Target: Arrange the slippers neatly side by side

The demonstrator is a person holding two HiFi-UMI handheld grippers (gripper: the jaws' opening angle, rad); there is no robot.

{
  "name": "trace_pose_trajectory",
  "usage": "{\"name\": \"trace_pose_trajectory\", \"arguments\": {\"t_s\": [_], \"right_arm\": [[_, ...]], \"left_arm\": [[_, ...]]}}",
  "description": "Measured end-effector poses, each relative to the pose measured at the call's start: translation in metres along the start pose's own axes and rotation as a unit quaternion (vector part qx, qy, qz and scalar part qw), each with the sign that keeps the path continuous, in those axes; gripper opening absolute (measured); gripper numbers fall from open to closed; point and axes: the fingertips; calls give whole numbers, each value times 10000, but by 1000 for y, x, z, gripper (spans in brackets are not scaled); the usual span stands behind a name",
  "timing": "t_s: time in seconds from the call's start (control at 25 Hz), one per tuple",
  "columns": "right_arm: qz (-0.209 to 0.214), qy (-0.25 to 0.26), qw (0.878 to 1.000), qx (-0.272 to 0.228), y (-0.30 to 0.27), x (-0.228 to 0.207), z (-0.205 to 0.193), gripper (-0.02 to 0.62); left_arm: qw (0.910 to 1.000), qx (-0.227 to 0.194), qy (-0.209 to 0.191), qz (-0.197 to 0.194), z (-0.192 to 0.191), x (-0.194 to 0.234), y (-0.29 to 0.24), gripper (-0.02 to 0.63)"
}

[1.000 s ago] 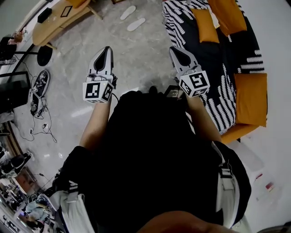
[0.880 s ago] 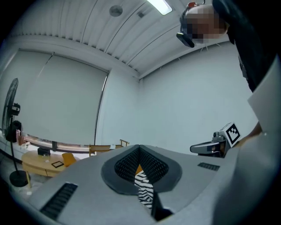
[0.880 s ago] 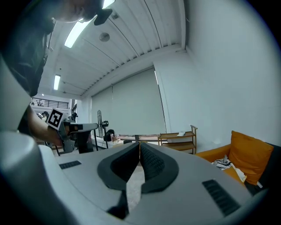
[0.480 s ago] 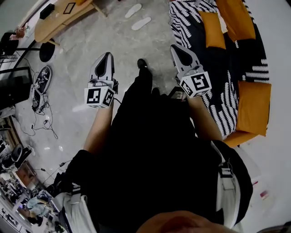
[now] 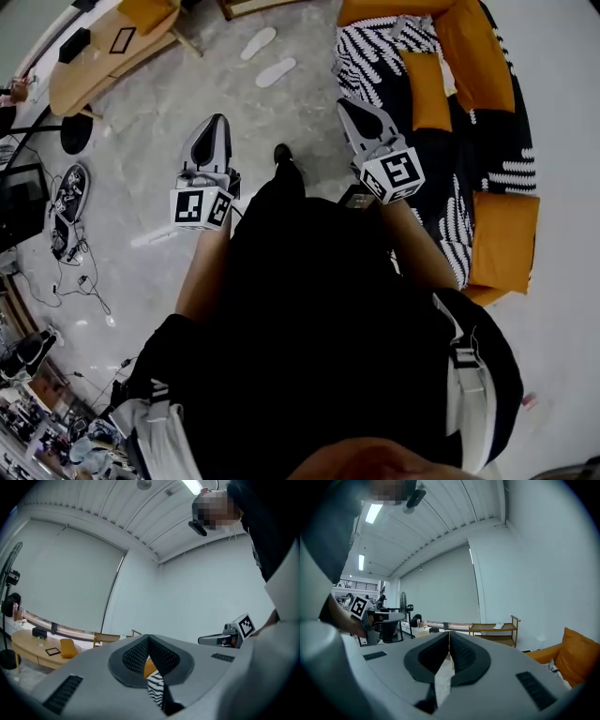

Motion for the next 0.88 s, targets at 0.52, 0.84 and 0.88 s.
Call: {"name": "trace_pose_trajectory", "arguments": {"t_s": [0.52, 0.84, 0.88], "right_arm": [[-19, 26, 10000, 27, -134, -73, 39, 32], [38, -37, 9998, 177, -193, -112, 42, 32], [37, -64, 9998, 176, -198, -118, 41, 32]], "left_arm": [[10000, 71, 62, 7, -1, 102, -127, 14], [9997, 208, 146, 16, -9, 142, -191, 14], [9996, 230, 145, 14, -12, 144, -199, 14]]}}
Point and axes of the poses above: the fingertips, and each gripper's own axes: y backward along the fingers, x to its left, z out of its top, and after that the axes turned 2 degrees about z, right-handed
